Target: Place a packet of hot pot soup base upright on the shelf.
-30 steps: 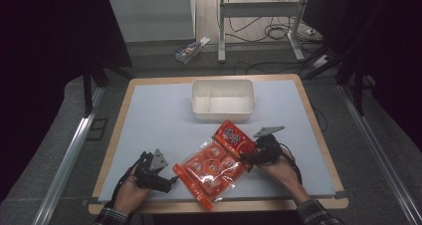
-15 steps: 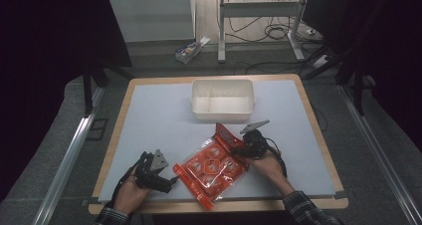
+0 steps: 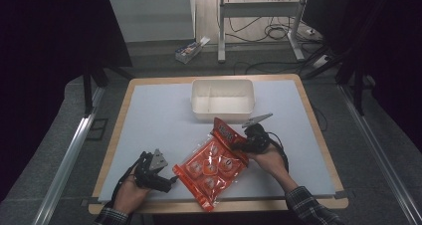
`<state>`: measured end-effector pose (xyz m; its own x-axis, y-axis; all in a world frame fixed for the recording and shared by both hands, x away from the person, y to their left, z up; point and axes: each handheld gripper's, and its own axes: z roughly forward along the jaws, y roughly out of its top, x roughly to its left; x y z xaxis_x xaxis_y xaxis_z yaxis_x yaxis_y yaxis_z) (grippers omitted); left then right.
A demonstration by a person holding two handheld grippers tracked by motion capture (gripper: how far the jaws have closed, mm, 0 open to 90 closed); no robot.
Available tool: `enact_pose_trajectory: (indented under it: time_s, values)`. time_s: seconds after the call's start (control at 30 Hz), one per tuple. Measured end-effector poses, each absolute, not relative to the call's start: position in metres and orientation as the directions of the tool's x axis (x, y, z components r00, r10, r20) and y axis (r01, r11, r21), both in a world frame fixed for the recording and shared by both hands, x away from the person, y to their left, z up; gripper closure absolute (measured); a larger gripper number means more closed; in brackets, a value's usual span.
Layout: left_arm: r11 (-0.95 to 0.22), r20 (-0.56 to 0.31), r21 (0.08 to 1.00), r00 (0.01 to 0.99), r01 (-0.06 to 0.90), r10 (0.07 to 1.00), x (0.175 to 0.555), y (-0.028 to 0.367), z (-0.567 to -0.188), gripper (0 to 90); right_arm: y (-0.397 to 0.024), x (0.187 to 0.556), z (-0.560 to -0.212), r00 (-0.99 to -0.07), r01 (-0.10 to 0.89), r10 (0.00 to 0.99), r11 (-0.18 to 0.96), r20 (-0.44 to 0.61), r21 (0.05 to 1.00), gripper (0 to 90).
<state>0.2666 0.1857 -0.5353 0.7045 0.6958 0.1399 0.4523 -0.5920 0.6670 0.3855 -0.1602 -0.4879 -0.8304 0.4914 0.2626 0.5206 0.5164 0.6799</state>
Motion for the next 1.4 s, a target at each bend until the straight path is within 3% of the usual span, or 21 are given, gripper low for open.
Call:
enact_pose_trajectory:
  time_s: [0.93, 1.4]
  values:
    - [-0.559, 0.100, 0.690, 0.704, 0.460, 0.703, 0.267, 0.188, -0.533, 3.8, -0.148, 0.376, -0.367, -0.912, 0.327, 0.392, 0.516, 0.122, 0.791, 88.6]
    - [-0.564, 0.104, 0.688, 0.707, 0.457, 0.700, 0.267, 0.187, -0.533, 3.8, -0.158, 0.395, -0.330, -0.888, 0.326, 0.450, 0.482, 0.089, 0.813, 88.6]
